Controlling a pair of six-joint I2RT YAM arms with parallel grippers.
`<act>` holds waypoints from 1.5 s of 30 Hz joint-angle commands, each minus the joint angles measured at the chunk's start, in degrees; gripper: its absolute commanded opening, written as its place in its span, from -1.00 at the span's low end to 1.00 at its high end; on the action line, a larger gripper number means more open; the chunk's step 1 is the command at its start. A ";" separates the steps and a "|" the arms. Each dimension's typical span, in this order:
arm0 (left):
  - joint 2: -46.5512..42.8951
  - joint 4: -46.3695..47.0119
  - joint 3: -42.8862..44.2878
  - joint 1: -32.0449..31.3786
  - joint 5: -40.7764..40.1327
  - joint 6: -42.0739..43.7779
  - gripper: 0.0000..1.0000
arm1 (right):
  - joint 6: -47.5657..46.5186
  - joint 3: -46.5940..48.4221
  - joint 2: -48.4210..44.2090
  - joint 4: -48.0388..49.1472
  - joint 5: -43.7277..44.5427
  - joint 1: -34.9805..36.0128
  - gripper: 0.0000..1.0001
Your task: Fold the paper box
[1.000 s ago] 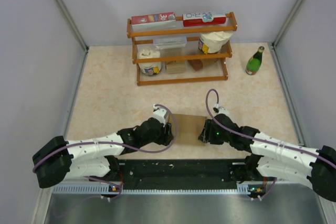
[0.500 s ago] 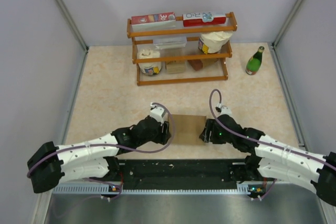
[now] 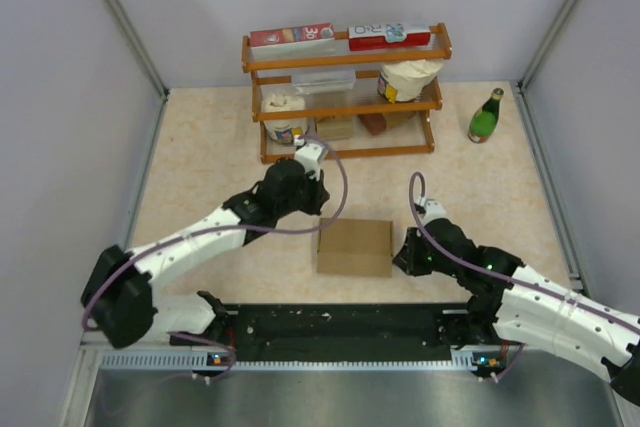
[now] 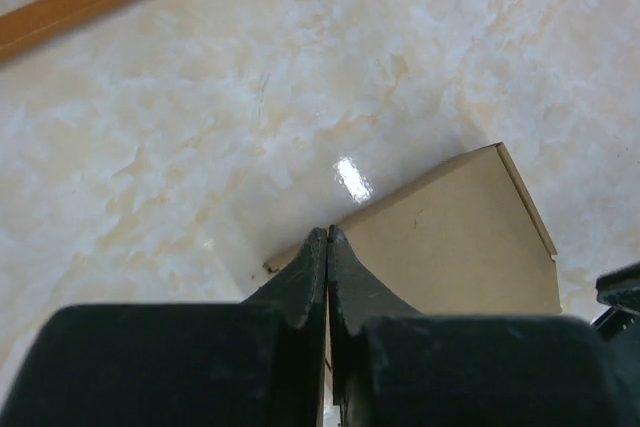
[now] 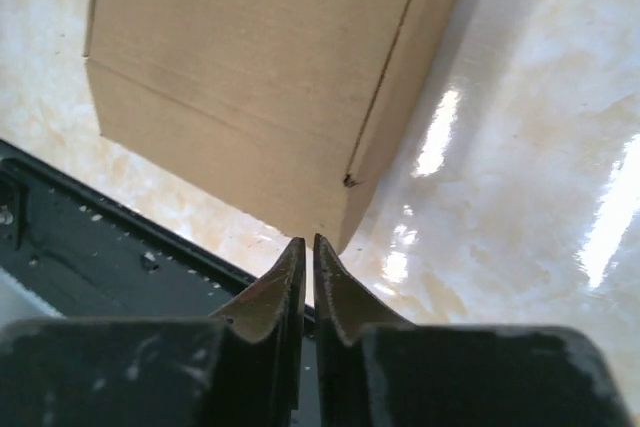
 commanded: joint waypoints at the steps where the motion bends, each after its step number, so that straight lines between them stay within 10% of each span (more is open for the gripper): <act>1: 12.72 4.11 9.55 1.99 9.32 5.37 -1.00 | -4.02 2.69 -0.13 1.59 -5.92 -0.51 -1.00; 14: 39.02 -3.01 30.41 3.75 11.36 8.72 -1.00 | -1.92 -0.91 5.22 10.65 -12.53 -0.25 -1.00; 45: 26.81 7.62 1.49 1.21 18.74 2.04 -1.00 | -1.04 0.93 18.06 9.43 -5.24 -0.16 -1.00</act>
